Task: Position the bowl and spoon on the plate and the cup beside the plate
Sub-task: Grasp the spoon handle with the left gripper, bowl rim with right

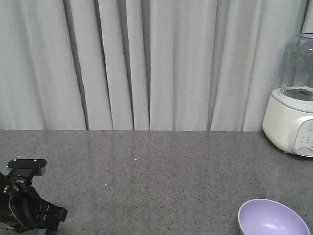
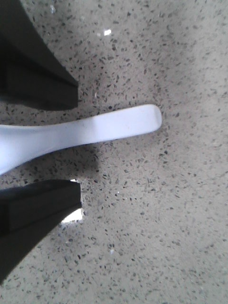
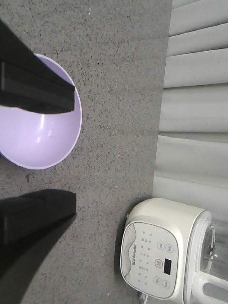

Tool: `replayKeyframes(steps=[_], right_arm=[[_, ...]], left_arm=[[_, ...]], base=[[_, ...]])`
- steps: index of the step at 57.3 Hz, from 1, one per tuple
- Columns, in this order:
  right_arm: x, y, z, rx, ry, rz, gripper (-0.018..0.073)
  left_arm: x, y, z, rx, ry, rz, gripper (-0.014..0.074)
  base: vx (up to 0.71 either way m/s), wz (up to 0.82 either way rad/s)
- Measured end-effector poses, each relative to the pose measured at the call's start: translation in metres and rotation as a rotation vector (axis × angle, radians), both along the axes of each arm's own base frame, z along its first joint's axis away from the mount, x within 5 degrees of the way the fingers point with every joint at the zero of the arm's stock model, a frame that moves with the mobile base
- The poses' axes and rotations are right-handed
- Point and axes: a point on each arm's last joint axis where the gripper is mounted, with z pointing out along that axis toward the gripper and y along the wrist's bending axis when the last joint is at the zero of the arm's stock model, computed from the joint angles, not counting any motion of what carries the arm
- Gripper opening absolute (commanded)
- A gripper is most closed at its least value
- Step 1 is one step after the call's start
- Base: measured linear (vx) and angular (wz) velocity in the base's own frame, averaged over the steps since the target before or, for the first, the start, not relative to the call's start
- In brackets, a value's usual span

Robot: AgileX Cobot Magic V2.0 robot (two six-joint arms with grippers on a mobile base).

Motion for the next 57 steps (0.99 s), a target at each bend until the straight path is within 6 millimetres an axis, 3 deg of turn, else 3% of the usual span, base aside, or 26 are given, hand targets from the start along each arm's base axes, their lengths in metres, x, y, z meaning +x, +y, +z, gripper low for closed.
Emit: replayKeyframes(steps=[25, 32, 50, 57], right_arm=[[0.0, 0.0, 0.0, -0.01, 0.0, 0.002, 0.0435], [0.0, 0.0, 0.0, -0.011, 0.0, 0.002, 0.0423], [0.0, 0.0, 0.0, 0.0, 0.001, 0.0, 0.0396], [-0.001, 0.0, -0.003, 0.053, 0.041, -0.017, 0.0396]], left_arm=[[0.007, 0.001, -0.018, 0.036, 0.047, -0.013, 0.0422], [0.008, 0.001, -0.018, 0.036, 0.048, -0.013, 0.0342], [0.007, 0.001, -0.018, 0.038, 0.064, -0.018, -0.0001], [0.006, 0.001, -0.018, 0.038, 0.068, -0.018, -0.0006]], base=[[0.0, 0.0], [0.0, 0.0], [0.0, 0.0], [0.0, 0.0]])
